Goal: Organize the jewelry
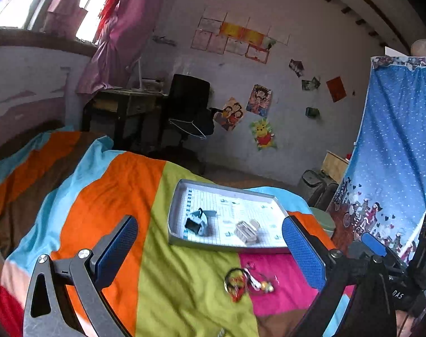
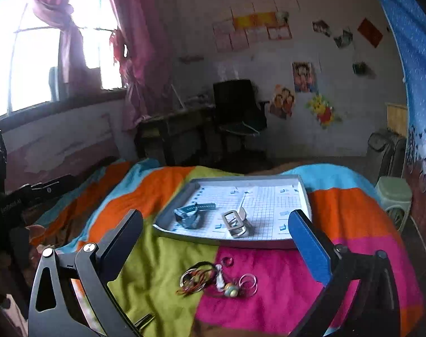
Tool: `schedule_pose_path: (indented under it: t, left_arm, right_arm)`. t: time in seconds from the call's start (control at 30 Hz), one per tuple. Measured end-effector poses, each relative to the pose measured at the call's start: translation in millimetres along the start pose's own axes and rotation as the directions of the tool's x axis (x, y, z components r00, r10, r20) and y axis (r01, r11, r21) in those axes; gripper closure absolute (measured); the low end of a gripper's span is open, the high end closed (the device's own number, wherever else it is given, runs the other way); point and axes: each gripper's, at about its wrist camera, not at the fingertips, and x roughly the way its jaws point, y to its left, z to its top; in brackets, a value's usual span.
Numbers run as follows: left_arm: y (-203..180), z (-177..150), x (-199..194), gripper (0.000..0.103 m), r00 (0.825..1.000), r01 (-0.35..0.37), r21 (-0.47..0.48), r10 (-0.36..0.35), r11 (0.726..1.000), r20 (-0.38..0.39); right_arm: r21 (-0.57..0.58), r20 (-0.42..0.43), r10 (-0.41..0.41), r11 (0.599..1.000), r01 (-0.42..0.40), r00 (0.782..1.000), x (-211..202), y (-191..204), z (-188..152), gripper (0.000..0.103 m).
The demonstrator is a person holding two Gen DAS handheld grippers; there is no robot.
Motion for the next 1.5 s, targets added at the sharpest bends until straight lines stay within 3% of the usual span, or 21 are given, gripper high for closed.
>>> schedule_pose_path:
  t: [0.33,0.63,0.97,1.13,1.37,1.5]
  left_arm:
    - [-28.8,-43.8,-81.5,0.0,0.995,-0.066,0.065,0.071,0.996,-0.076]
    - [-40.7,-78.5,-108.0,0.0,0.981,-0.102,0.109,0.118,0.989,-0.154]
    - [-51.8,-98.4,-108.1,0.0,0.963,-0.122,0.171,0.159,0.978,-0.218]
    - [-50.0,-99.0,-98.4,0.0,0.954,-0.115,0.163,0.154,0.98,-0.255]
    - [-53.3,-88.8,-77.5,0.0,0.959,-0.069,0.229,0.128,0.971,-0.253]
    - [-48.6,-79.9,-57.9,0.0,0.964,-0.015,0.312,0.097,0.95,-0.247]
  right_arm:
    - [0.021,-0.013,-0.009,1.0,0.009,1.0,-86.4,13.2,-19.9,0.001]
    - [0.037,-0.091,-0.024,0.999,0.028,0.996,-126.8,12.3,-52.7,0.001]
    - [0.102,-0.181,-0.052,0.992,0.071,0.982,-135.6,-9.7,-89.6,0.001]
    - [0.106,-0.195,-0.06,0.991,0.082,0.979,-127.9,-14.1,-91.8,0.001]
    - [0.069,-0.173,-0.085,0.993,0.098,0.981,-116.9,-9.2,-87.1,0.001]
    - [0.044,-0.162,-0.099,0.993,0.108,0.982,-103.2,-6.7,-85.2,0.001]
